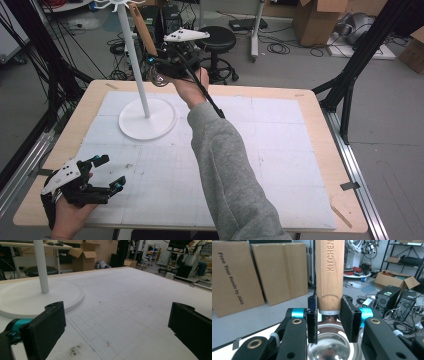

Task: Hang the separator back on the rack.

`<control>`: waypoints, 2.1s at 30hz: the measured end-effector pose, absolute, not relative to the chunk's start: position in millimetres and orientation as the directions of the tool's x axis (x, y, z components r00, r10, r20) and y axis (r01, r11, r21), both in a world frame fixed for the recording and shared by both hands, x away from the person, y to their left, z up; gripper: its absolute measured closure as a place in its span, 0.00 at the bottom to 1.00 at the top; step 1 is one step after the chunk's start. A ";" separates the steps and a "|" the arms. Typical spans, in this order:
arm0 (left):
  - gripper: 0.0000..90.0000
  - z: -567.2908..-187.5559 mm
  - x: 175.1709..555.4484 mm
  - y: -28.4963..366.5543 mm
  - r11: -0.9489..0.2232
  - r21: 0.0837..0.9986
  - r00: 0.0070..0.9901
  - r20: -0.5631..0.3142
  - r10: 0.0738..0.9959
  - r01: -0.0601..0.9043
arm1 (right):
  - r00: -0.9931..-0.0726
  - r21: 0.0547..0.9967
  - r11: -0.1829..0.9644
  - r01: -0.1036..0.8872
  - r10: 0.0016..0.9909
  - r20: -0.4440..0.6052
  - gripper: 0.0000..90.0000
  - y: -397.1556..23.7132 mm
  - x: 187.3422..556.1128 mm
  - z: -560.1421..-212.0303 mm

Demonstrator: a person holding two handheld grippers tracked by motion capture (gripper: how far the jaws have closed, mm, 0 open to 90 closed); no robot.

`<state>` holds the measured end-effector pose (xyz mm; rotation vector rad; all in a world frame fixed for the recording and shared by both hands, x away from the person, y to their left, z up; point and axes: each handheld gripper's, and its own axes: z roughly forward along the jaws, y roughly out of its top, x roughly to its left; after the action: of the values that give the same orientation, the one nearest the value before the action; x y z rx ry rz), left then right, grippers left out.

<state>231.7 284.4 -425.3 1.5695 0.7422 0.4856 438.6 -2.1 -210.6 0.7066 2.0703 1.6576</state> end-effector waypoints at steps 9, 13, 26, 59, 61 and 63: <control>0.02 -425.6 231.9 285.7 -0.026 0.983 0.702 -0.109 0.704 0.179 | -0.794 0.973 0.178 0.149 0.608 0.010 0.77 2.2 441.6 -214.5; 0.02 -425.8 232.0 285.8 -0.016 0.983 0.698 -0.118 0.706 0.182 | -0.792 0.973 0.175 0.149 0.611 0.012 0.77 3.6 442.6 -214.0; 0.02 -426.1 231.6 287.5 -0.015 0.983 0.699 -0.119 0.706 0.182 | -0.792 0.971 0.180 0.154 0.610 0.013 0.77 11.3 446.0 -217.2; 0.02 -425.7 232.4 284.1 -0.013 0.983 0.709 -0.121 0.695 0.181 | -0.864 0.968 0.234 0.093 0.503 -0.039 0.30 -23.5 413.8 -236.2; 0.02 -426.0 232.9 282.6 -0.016 0.983 0.711 -0.121 0.692 0.182 | -0.871 0.969 0.230 0.092 0.490 -0.034 0.29 -26.6 410.6 -238.5; 0.02 -426.5 234.0 282.2 -0.020 0.983 0.715 -0.120 0.689 0.184 | -0.874 0.971 0.217 0.099 0.485 -0.019 0.29 -30.3 407.1 -241.5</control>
<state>234.0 282.2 -426.5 1.5730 0.7318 0.4653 407.1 -30.3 -241.5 0.5465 2.1773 1.6999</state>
